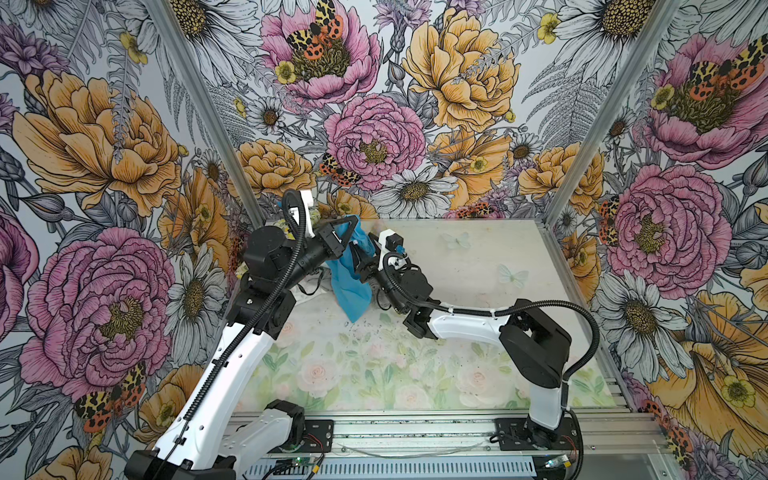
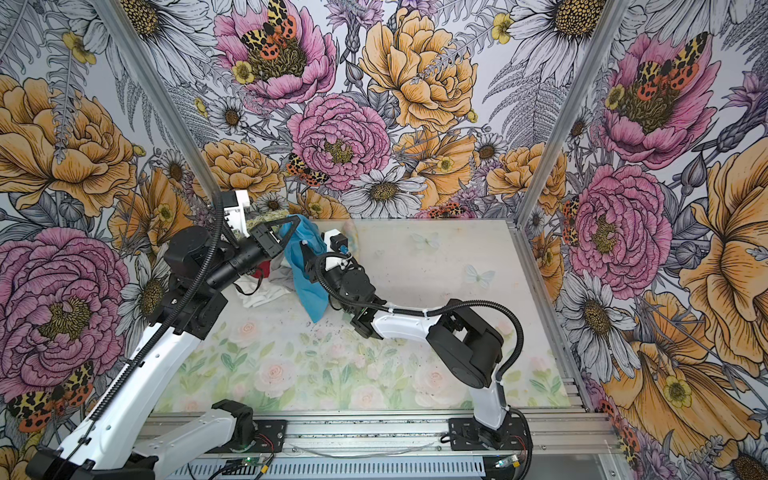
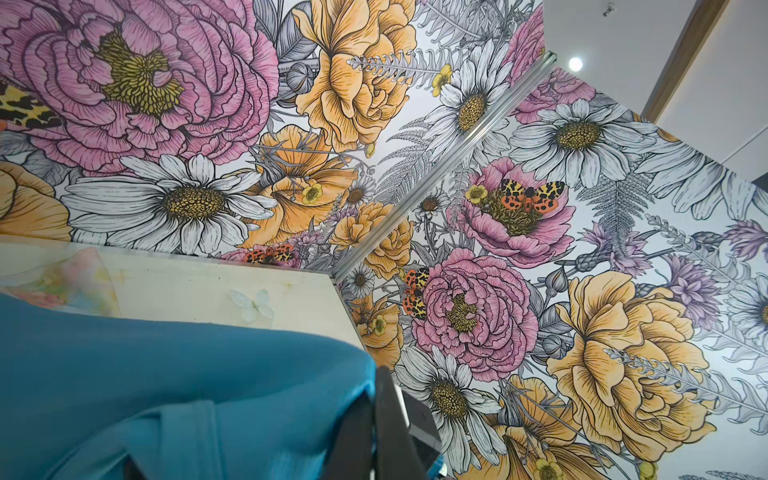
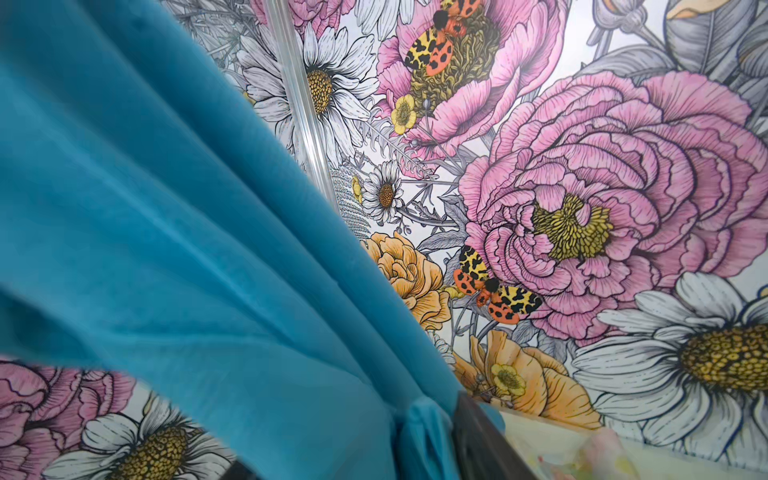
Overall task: Pick out a specific cloth from the pile
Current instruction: 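Grasp the hanging turquoise shirt with the right gripper beside the left gripper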
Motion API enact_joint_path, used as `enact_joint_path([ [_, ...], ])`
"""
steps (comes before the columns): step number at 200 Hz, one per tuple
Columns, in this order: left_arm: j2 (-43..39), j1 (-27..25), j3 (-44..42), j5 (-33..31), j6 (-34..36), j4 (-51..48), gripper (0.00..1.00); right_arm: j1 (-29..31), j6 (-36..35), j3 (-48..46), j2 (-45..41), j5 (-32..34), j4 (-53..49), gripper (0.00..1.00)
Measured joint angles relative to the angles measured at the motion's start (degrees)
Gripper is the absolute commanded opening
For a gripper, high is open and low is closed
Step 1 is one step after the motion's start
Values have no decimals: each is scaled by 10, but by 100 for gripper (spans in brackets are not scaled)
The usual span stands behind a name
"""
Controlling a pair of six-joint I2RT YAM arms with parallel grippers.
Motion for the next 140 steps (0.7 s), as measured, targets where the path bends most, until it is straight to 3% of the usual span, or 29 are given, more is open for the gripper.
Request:
enact_joint_path([
  [12, 2, 1, -4, 5, 5, -13, 0, 0, 2, -3, 0, -1, 5, 29],
  [37, 9, 7, -7, 20, 22, -38, 0, 1, 11, -22, -1, -3, 9, 0],
  [126, 27, 55, -20, 79, 93, -106, 0, 1, 56, -56, -47, 5, -57, 0],
  [140, 30, 62, -22, 89, 107, -110, 8, 1, 62, -56, -63, 7, -80, 0],
])
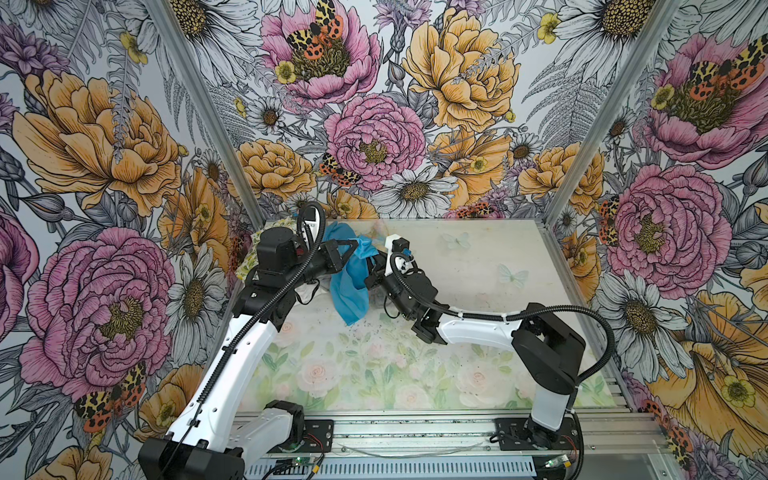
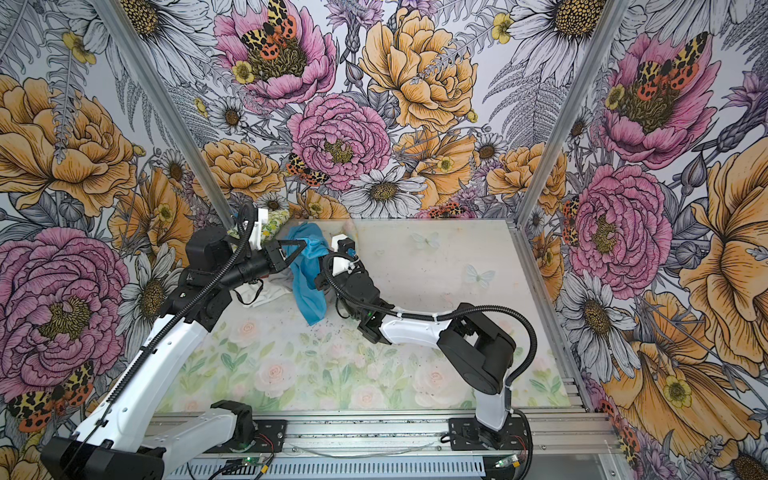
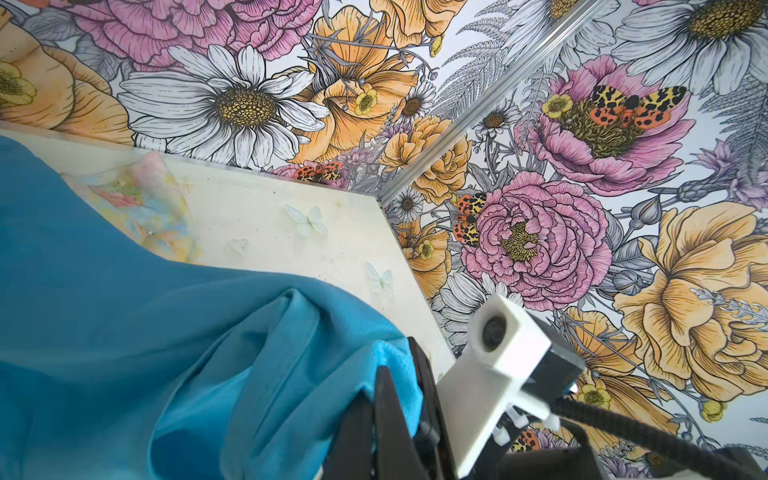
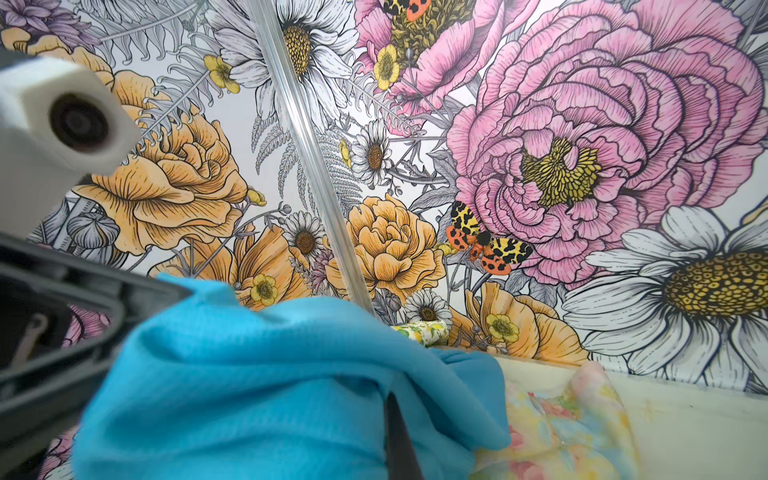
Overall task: Pick out a specific cloth from the pile
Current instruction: 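Grasp the hanging turquoise shirt with the right gripper beside the left gripper, then open the left gripper and carry the shirt away from the pile with the right gripper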
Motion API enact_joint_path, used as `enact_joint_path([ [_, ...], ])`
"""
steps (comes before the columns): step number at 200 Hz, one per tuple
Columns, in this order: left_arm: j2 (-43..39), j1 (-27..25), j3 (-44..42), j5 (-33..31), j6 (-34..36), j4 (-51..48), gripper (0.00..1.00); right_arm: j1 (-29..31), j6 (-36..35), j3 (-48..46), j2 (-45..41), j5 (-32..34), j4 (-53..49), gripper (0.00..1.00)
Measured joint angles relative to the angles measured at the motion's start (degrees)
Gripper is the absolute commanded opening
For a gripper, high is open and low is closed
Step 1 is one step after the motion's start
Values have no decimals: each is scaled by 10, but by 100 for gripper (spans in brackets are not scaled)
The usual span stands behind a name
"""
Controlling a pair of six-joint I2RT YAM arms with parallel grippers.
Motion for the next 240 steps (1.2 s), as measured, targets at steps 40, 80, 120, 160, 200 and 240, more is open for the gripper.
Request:
enact_joint_path([
  [40, 0, 3, -15, 2, 45, -7, 39, -1, 15, 27, -44, 4, -89, 0],
  [80, 10, 0, -37, -23, 86, -12, 60, -12, 21, 104, -75, 4, -212, 0],
  [120, 8, 0, -69, -37, 102, -10, 75, -39, 23, 142, -101, -3, -278, 0],
  [160, -3, 0, -80, -49, 106, -9, 77, -61, 15, 173, -115, -10, -327, 0],
  [200, -4, -9, -83, -63, 110, -9, 78, -80, -1, 198, -142, -12, -377, 0],
  [240, -4, -48, -84, -93, 123, -10, 78, -114, -13, 210, -190, -14, -440, 0],
])
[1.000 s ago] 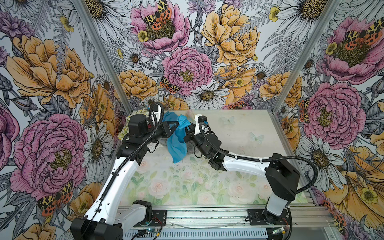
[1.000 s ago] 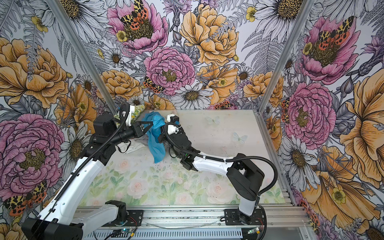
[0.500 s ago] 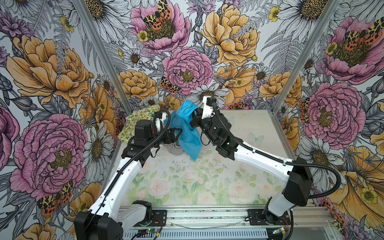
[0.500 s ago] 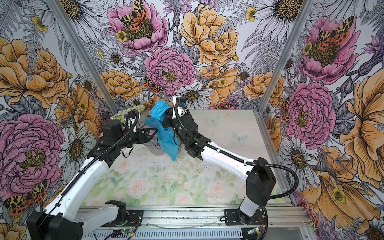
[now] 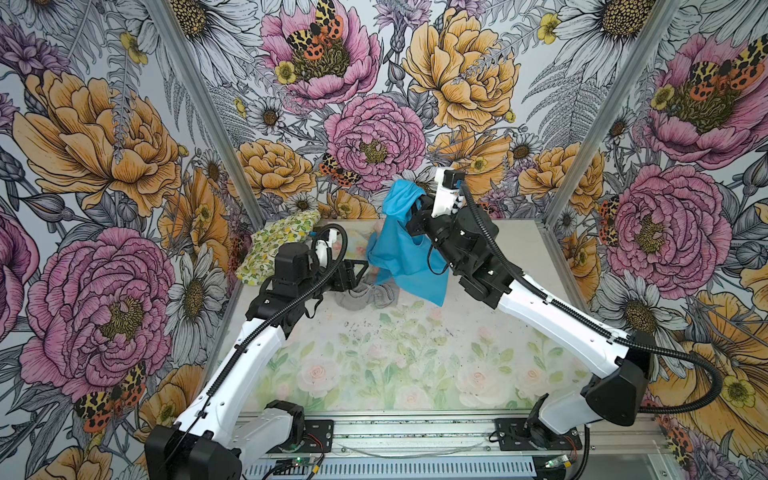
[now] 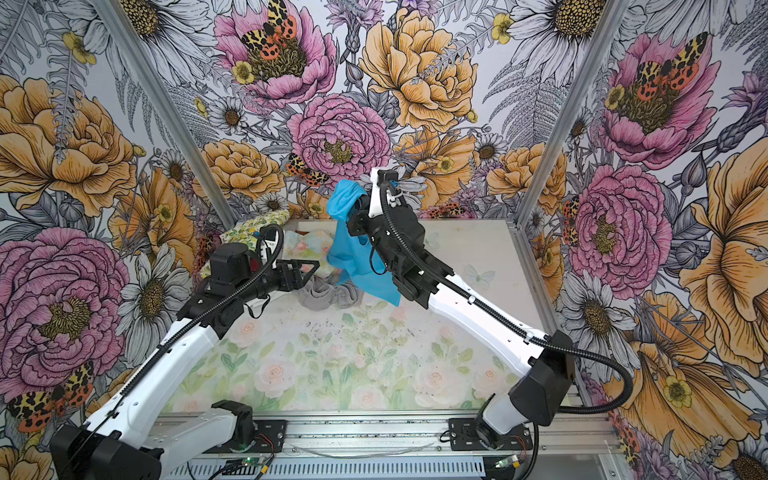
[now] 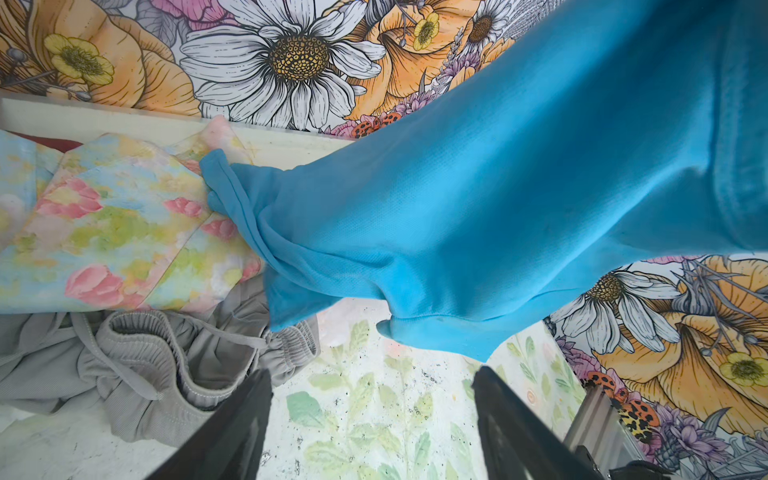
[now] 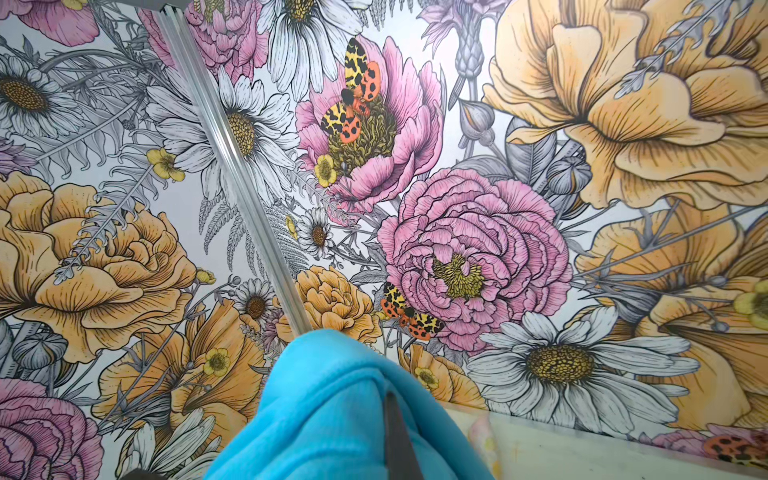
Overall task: Pick out a specific cloth from the pile
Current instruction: 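Open the left gripper and carry the shirt away from the pile with the right gripper, then lower the turquoise shirt onto the empty table area and release with the right gripper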
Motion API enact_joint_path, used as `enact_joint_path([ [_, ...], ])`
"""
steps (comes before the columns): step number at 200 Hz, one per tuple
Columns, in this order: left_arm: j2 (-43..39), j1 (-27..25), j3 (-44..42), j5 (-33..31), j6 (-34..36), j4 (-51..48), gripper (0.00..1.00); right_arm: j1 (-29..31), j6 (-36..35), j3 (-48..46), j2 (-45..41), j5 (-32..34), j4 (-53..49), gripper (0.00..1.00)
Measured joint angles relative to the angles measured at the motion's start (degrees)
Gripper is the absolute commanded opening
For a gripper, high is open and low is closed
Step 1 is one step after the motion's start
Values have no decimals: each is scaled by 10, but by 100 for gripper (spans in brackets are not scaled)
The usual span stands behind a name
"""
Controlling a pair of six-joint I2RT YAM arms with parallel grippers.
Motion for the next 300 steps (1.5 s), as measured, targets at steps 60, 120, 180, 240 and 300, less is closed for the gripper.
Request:
enact_joint_path([
  [60, 21, -45, 0, -21, 2, -4, 79, -90, -17, 0, -107, -2, -89, 0],
  [120, 25, -80, 0, -23, 2, -4, 79, -151, -32, -6, -206, 8, -174, 0],
  [180, 30, -112, 0, -25, 6, -8, 78, -203, -38, -57, -281, 33, -252, 0],
  [240, 30, -113, 0, -29, 11, -8, 78, -359, 4, -60, -193, -74, -273, 0],
  [300, 30, -112, 0, -40, 14, -8, 78, -417, 10, 24, 1, -157, -266, 0],
])
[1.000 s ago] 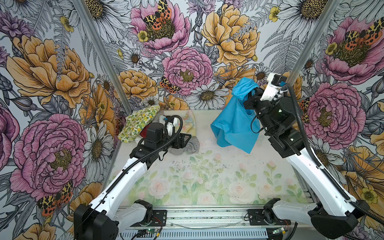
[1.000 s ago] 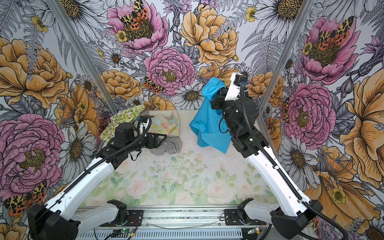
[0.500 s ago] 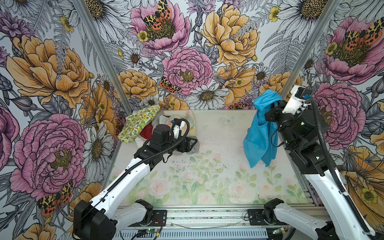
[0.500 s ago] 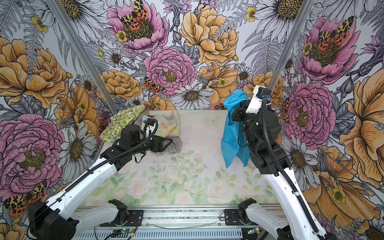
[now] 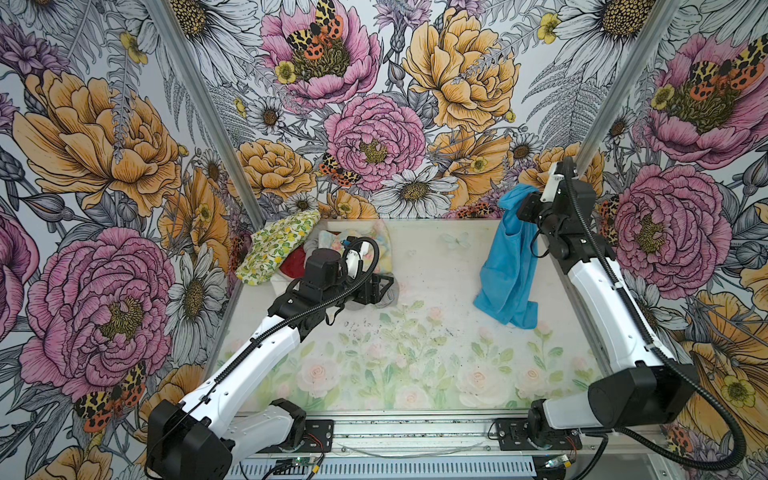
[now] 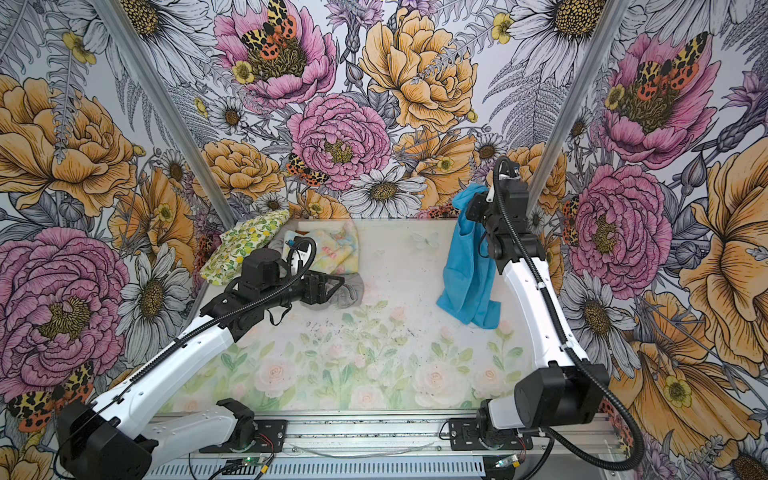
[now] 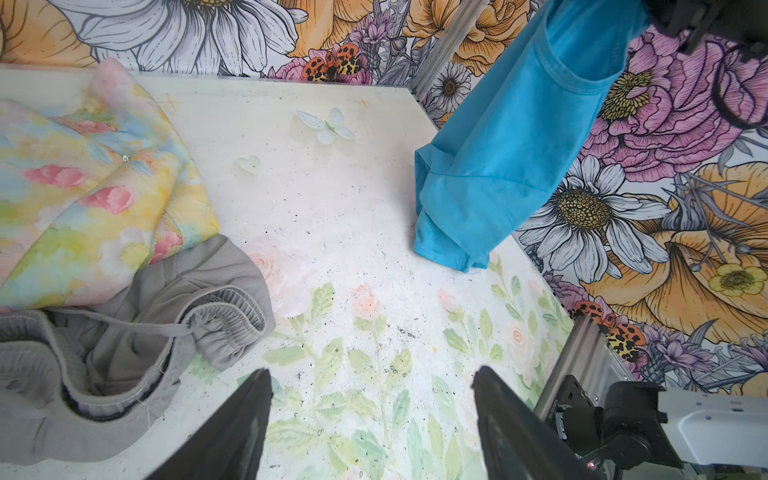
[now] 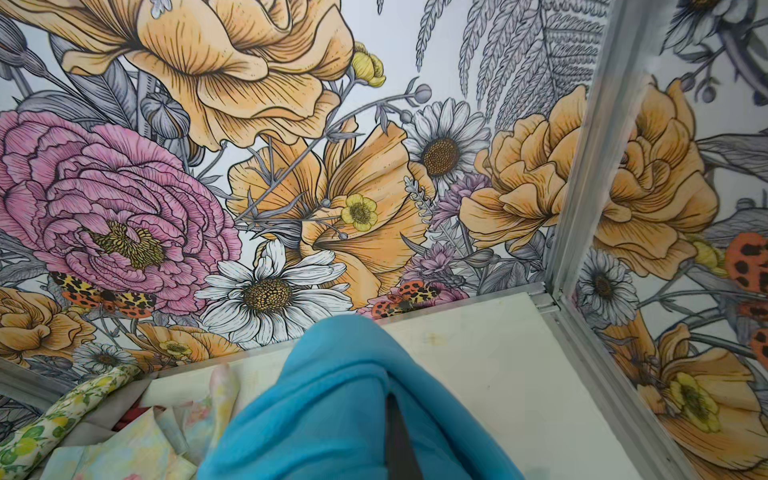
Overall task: Pick out a specific cloth from the pile
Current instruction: 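Lower the turquoise shirt onto the empty table area and release with the right gripper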
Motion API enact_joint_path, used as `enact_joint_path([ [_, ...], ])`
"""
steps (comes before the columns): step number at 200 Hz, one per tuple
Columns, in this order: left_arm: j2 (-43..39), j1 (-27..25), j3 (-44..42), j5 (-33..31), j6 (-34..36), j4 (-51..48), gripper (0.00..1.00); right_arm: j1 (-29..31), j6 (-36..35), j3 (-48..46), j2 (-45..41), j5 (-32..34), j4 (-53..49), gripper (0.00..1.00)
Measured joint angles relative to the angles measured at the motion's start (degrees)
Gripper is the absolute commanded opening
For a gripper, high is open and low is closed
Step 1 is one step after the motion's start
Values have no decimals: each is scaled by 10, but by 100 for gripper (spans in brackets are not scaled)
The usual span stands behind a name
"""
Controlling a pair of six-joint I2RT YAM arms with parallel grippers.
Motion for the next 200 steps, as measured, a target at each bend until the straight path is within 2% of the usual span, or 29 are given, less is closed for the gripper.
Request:
enact_joint_path([
  [58, 2, 6, 0, -5, 1, -4, 78, -14, -4, 143, 143, -8, 39, 0],
  [96, 9, 13, 0, -11, 1, -9, 78, -28, -4, 182, 179, -7, 57, 0],
  [116, 9, 17, 0, -13, 1, -10, 78, -33, -5, 138, 162, -4, 74, 0],
  [165, 9, 25, 0, -13, 0, -10, 77, -44, -7, -107, 47, 7, 84, 0],
  [200, 10, 29, 0, -13, 0, -10, 77, -48, -5, -211, 8, 7, 83, 0],
])
